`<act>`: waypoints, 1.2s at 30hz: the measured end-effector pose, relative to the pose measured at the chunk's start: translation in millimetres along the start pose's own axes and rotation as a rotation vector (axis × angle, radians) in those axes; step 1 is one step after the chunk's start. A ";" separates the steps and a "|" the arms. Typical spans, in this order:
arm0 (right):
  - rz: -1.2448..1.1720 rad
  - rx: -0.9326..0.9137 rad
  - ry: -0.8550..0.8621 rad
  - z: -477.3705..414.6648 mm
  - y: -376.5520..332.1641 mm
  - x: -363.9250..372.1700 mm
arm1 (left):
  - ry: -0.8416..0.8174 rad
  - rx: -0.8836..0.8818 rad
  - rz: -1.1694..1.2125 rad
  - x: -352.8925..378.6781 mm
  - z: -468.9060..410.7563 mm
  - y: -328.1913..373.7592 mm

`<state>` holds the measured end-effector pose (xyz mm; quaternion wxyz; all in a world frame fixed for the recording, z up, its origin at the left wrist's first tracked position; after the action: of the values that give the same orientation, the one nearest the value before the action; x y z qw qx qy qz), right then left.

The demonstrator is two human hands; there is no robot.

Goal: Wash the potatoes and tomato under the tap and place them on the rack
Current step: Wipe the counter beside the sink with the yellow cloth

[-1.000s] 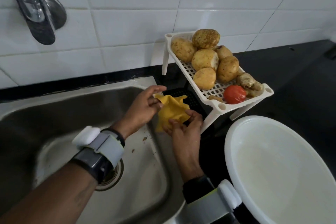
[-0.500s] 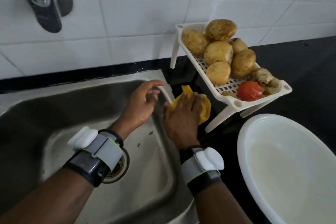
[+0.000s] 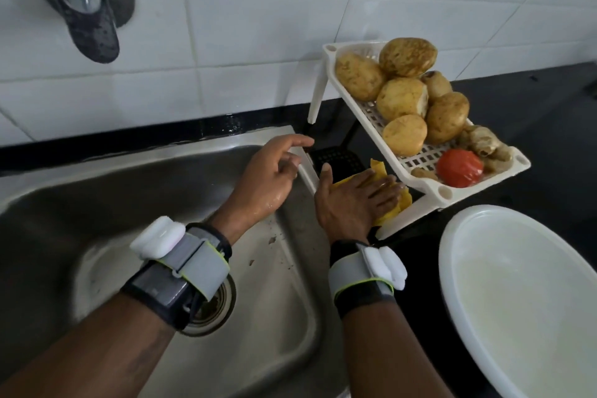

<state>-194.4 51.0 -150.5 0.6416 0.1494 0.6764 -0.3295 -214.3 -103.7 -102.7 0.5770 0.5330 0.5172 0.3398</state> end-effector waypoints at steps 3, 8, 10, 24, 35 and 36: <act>0.018 0.077 0.026 -19.1 -1.1 -2.6 | -0.035 0.003 0.013 4.4 -14.7 1.8; 0.001 0.128 0.028 -39.3 -12.0 -7.0 | -0.048 0.008 0.032 8.9 -39.5 -2.0; -0.045 0.100 0.043 -43.1 -16.0 -16.9 | -0.029 0.008 0.047 5.7 -46.1 -4.3; 0.030 -0.473 -0.029 -66.1 -65.5 15.0 | 0.093 -0.026 0.066 -13.8 -39.5 -25.4; -0.035 -0.849 -0.048 14.2 -32.1 13.2 | 0.139 -0.031 0.065 -3.9 -2.8 -0.9; -0.027 -0.859 -0.055 17.2 -29.0 12.2 | 0.156 -0.026 0.060 -6.5 0.4 -0.9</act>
<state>-200.9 16.0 -154.2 0.6589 -0.1488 0.7368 -0.0301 -215.6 -110.1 -102.1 0.5313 0.5127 0.5399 0.4042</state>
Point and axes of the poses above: each hand's wrist, its own z-axis away from the middle knuckle, its own x-axis out of the palm, y = z × x, the point moved 5 cm from there along -z, towards the middle knuckle, and after that the axes turned 1 degree about -y, right-handed, at the moved point
